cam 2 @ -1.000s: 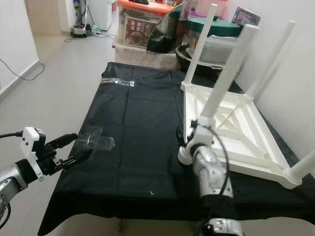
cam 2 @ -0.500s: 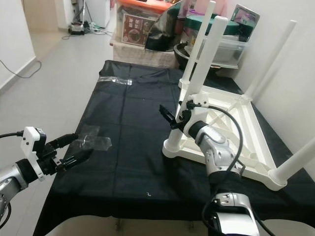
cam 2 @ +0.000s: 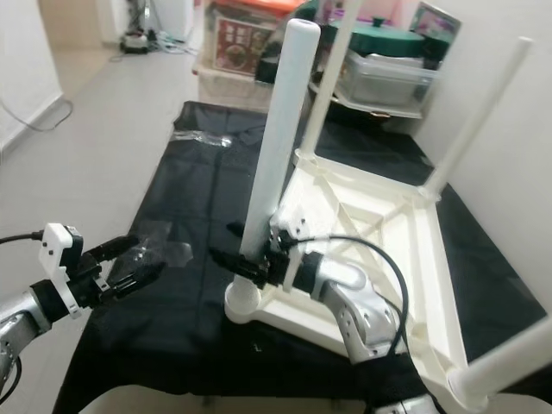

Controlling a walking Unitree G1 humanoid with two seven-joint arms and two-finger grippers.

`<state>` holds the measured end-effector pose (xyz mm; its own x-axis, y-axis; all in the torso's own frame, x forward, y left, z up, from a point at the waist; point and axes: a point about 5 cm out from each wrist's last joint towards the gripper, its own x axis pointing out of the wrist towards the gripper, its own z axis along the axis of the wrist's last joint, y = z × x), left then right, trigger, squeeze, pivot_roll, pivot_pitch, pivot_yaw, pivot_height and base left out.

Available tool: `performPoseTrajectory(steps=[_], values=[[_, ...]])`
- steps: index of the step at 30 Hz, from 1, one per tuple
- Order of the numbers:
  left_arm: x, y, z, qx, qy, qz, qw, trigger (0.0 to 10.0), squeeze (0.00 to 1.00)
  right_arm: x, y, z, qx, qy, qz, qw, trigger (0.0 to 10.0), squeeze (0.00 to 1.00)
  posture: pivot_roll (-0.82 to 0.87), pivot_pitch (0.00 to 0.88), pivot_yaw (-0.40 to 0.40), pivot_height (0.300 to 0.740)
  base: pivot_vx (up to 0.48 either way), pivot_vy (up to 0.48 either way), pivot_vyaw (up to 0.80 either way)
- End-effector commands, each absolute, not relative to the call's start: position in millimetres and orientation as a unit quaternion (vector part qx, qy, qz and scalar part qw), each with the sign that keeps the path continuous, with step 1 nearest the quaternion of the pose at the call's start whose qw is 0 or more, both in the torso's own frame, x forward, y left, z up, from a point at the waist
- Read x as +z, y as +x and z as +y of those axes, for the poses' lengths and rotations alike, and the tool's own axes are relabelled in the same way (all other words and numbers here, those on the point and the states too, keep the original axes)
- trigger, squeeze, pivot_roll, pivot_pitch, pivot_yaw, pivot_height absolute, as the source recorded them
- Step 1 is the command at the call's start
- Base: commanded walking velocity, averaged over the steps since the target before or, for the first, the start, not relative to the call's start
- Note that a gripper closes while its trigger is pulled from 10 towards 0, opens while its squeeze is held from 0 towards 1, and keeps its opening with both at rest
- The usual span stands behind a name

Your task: Building children table

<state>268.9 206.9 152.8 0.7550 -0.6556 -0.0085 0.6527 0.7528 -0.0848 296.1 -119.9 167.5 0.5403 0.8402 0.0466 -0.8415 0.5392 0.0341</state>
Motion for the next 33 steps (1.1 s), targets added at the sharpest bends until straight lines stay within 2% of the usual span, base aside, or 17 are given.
performPoseTrajectory(steps=[1, 2, 3, 4, 5, 6, 7, 9, 10, 16, 21, 22, 26, 27, 28, 31, 33], values=[[151.4, 267.0, 203.4, -0.361, -0.043, 0.025, 0.931, 10.0, 0.0, 145.8, 305.5, -135.2, 0.378, 0.016, 0.032, 0.925, 0.0, 0.0, 0.11, 0.0, -0.153, 0.74, 0.0, 0.0, 0.0], [151.4, 267.0, 203.4, -0.361, -0.043, 0.025, 0.931, 10.0, 0.0, 145.8, 305.5, -135.2, 0.378, 0.016, 0.032, 0.925, 0.0, 0.0, 0.11, 0.0, -0.153, 0.74, 0.0, 0.0, 0.0], [151.6, 266.9, 203.7, -0.361, -0.043, 0.025, 0.931, 10.0, 0.0, 133.4, 316.6, -151.5, 0.276, 0.0, 0.07, 0.959, 0.0, 0.0, 0.1, 0.0, -0.148, 0.74, 0.0, 0.0, 0.0], [152.0, 266.9, 204.0, -0.362, -0.044, 0.024, 0.931, 10.0, 0.0, 116.3, 326.9, -185.7, 0.098, -0.022, 0.126, 0.987, 0.0, 0.0, 0.1, 0.0, -0.145, 0.74, 0.0, 0.0, 0.0], [152.0, 266.9, 204.0, -0.362, -0.044, 0.024, 0.931, 10.0, 0.0, 116.3, 326.9, -185.7, 0.098, -0.022, 0.126, 0.987, 0.0, 0.0, 0.1, 0.0, -0.145, 0.74, 0.0, 0.0, 0.0], [152.2, 266.9, 204.3, -0.362, -0.044, 0.024, 0.931, 10.0, 0.0, 106.1, 326.3, -208.6, -0.017, -0.041, 0.164, 0.985, 0.0, 0.0, 0.1, 0.0, -0.145, 0.74, 0.0, 0.0, 0.0], [152.2, 266.9, 204.3, -0.362, -0.044, 0.024, 0.931, 10.0, 0.0, 106.1, 326.3, -208.6, -0.017, -0.041, 0.164, 0.985, 0.0, 0.0, 0.1, 0.0, -0.145, 0.74, 0.0, 0.0, 0.0], [152.3, 266.9, 204.5, -0.362, -0.044, 0.024, 0.931, 10.0, 0.0, 100.6, 323.8, -222.6, -0.086, -0.054, 0.186, 0.977, 0.0, 0.0, 0.1, 0.0, -0.145, 0.74, 0.0, 0.0, 0.0], [152.3, 266.9, 204.8, -0.361, -0.043, 0.025, 0.931, 10.0, 0.0, 91.9, 311.7, -247.8, -0.182, -0.06, 0.208, 0.959, 0.0, 0.0, 0.1, 0.0, -0.146, 0.74, 0.0, 0.0, 0.0], [152.4, 267.1, 205.7, -0.36, -0.04, 0.026, 0.932, 10.0, 0.0, 86.2, 286.2, -287.4, -0.32, -0.1, 0.218, 0.917, 0.0, 0.0, 0.1, 0.0, -0.141, 0.74, 0.0, 0.0, 0.0], [152.3, 267.4, 205.7, -0.361, -0.04, 0.026, 0.931, 10.0, 0.0, 89.5, 287.9, -292.1, -0.356, -0.114, 0.211, 0.904, 0.0, 0.0, 0.09, 0.0, -0.139, 0.74, 0.0, 0.0, 0.0], [151.9, 267.7, 205.6, -0.36, -0.04, 0.026, 0.932, 10.0, 0.0, 89.9, 293.1, -288.3, -0.362, -0.105, 0.223, 0.899, 10.0, 0.0, 0.1, 0.0, -0.145, 0.74, 0.0, 0.0, 0.0], [151.7, 267.9, 205.6, -0.358, -0.04, 0.026, 0.932, 10.0, 0.0, 89.3, 298.6, -283.2, -0.361, -0.093, 0.24, 0.897, 10.0, 0.0, 0.1, 0.0, -0.145, 0.74, 0.0, 0.0, 0.0], [151.6, 267.9, 205.7, -0.358, -0.04, 0.026, 0.933, 10.0, 0.0, 92.1, 302.0, -277.6, -0.348, -0.061, 0.224, 0.908, 10.0, 0.0, 0.1, 0.0, -0.149, 0.74, 0.0, 0.0, 0.0], [151.5, 267.8, 205.9, -0.357, -0.04, 0.025, 0.933, 10.0, 0.0, 96.6, 306.0, -271.9, -0.327, -0.036, 0.205, 0.922, 10.0, 1.0, 0.1, 0.0, -0.149, 0.74, 0.0, 0.0, 0.0], [151.5, 267.7, 206.1, -0.356, -0.04, 0.025, 0.933, 10.0, 0.0, 100.0, 308.8, -267.8, -0.313, -0.019, 0.191, 0.93, 10.0, 1.0, 0.1, 0.0, -0.149, 0.74, 0.0, 0.0, 0.0], [151.7, 267.7, 206.3, -0.357, -0.042, 0.024, 0.933, 10.0, 0.0, 115.3, 319.9, -258.2, -0.267, -0.003, 0.162, 0.95, 10.0, 1.0, 0.1, 0.0, -0.149, 0.74, 0.0, 0.0, 0.0]])
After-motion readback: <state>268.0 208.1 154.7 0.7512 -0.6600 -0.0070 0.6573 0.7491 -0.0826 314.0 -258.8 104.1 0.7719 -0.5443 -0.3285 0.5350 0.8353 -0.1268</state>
